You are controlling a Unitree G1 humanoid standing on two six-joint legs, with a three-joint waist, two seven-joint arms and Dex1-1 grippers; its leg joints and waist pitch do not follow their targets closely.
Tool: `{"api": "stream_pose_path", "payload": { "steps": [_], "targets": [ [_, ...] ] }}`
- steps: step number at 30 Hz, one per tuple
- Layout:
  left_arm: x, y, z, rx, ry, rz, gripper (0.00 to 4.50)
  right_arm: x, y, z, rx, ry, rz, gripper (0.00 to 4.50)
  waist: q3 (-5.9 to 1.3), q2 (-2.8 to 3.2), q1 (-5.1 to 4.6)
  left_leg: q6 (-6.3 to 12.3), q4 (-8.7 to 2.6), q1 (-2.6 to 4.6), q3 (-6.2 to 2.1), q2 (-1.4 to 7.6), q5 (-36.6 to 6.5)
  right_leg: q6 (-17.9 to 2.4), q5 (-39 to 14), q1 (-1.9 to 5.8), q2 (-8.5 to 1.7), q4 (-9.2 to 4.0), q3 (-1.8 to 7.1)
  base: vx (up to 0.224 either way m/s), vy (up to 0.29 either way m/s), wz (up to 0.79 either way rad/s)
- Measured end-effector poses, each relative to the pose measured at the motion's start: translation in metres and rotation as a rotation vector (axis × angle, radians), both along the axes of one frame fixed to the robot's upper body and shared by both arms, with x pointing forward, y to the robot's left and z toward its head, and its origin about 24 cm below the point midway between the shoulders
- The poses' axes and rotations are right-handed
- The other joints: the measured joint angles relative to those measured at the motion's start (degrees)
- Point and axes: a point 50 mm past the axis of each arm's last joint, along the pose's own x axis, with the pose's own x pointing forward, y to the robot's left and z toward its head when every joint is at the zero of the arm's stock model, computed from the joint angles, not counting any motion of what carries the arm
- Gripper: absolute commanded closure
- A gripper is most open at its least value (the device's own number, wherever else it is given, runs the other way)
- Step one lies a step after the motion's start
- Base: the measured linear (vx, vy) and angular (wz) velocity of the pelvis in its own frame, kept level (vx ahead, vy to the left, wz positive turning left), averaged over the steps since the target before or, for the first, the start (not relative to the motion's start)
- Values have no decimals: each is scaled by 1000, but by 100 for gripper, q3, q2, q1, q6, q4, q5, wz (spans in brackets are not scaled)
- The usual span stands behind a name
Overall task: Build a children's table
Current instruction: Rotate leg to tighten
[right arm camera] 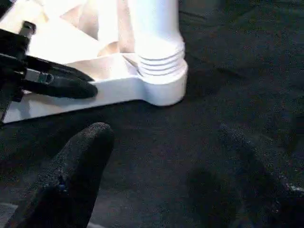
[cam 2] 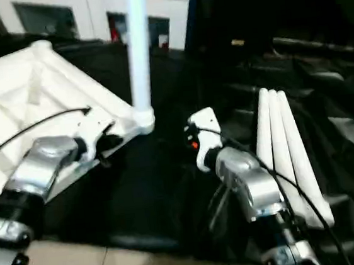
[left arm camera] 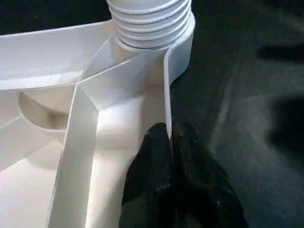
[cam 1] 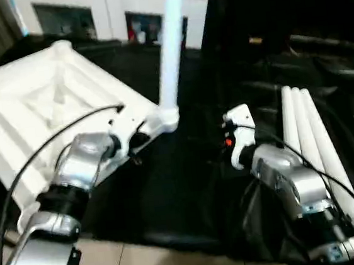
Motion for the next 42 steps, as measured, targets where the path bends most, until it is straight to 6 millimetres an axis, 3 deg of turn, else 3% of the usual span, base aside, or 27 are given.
{"api": "stream_pose_path", "payload": {
  "steps": [1, 2, 4, 5, 6, 7, 8, 10, 11, 13, 16, 19, 21, 23, 28, 34, 42],
  "targets": [
    [0, -3, 0, -5, 1, -9, 450, 0, -2, -1, -6, 2, -7, 59, -12, 30, 24, 52, 64, -64, -3, 18, -30, 3, -14, 53, 64, -47, 2, 97, 1, 20],
    [-1, -6, 0, -9, 0, -27, 450, 1, -5, 0, -10, -2, -14, 59, -20, 30, 69, -82, 57, -63, -32, 36, -40, 8, -45, 79, 94, -50, -19, 97, 1, 20],
    [0, -3, 2, -4, -7, -28, 450, 2, 3, 6, 3, -22, 6, 59, -32, 18, -11, -444, 51, 14, -98, 69, -35, 1, -131, -83, 63, 203, 6, 90, -10, 5],
    [0, 2, 3, 5, -8, -16, 450, 2, 9, 8, 10, -29, 25, 59, -51, -17, -14, -462, 49, 42, -166, 17, -53, 8, -121, -300, 13, 531, 113, 70, -14, -3],
    [0, 11, 3, 18, 0, 6, 450, 2, 14, 10, 15, -36, 46, 59, -81, -85, -39, -442, 41, 110, -351, -125, -69, 98, 8, -613, -102, 688, 312, -56, 0, -37],
    [0, 18, 2, 40, 3, 36, 450, 1, 11, 10, 7, -41, 44, 59, -120, -226, -102, -423, 181, 31, -405, -287, -66, 270, 191, -789, -258, 569, 596, -191, 46, -41],
    [0, 16, 1, 41, 1, 38, 450, -1, 0, 5, -9, -29, 18, 59, -119, -223, -144, -368, 285, -61, -392, -309, -53, 310, 174, -791, -254, 595, 664, -210, 34, -20],
    [0, 5, 1, 22, -3, 2, 450, -2, -18, -4, -40, 7, -34, 59, -123, -219, -108, -344, 150, -61, -261, -185, -56, 259, 260, -753, -163, 468, 603, -89, -2, 19],
    [0, 1, 1, 16, -6, -12, 450, -1, -17, -2, -36, 1, -37, 59, -122, -216, -114, -540, 40, -55, -214, -107, 34, 238, 352, -747, -105, 365, 585, 0, 0, 0],
    [-1, 0, 0, 27, 0, -29, 450, 0, -7, 1, -20, -12, -9, 59, -114, -203, -118, -823, -67, -23, -201, -21, 146, 208, 489, -700, -36, 208, 560, -71, -28, -2],
    [-3, -1, -3, 32, 13, -53, 450, -1, 1, 2, -10, -14, 20, 59, -95, -176, -88, -869, -75, -16, -162, 37, 181, 126, 605, -634, -29, 41, 507, -83, 12, 0],
    [-6, 2, -8, 33, 41, -73, 450, -1, 0, 2, -13, -15, 21, 59, -88, -175, -61, -835, -70, 8, -34, 45, 226, 105, 666, -606, -101, 30, 515, -104, 39, 5],
    [-8, 4, -10, 32, 56, -82, 450, -1, -1, 2, -17, -18, 23, 59, -87, -174, -35, -833, -69, 28, -3, 44, 227, 107, 690, -597, -121, 27, 517, -94, 27, 3],
    [-9, 5, -10, 32, 69, -94, 450, -1, -4, 3, -18, -24, 38, 28, -88, -175, -15, -832, -70, 31, -3, 47, 227, 127, 703, -595, -121, 19, 512, -69, 10, -3],
    [-15, 12, -9, 26, 93, -164, 450, -3, -16, 9, -24, -58, 127, 4, -87, -174, 33, -836, -72, 15, -2, 87, 230, 122, 733, -598, -117, 27, 470, 0, 0, 0],
    [-20, 8, -6, 21, 91, -288, 450, -8, -25, 15, -84, -97, 259, 4, -88, -174, 171, -821, -82, -50, 18, 125, 320, 124, 730, -647, -108, 31, 442, 0, 0, 0],
    [-36, -3, -8, 4, 124, -478, 450, -10, -23, 5, -160, -94, 349, 4, -88, -174, 297, -808, -82, -59, 89, 137, 326, 124, 730, -654, -129, 19, 455, 0, 0, 0]
  ]
}}
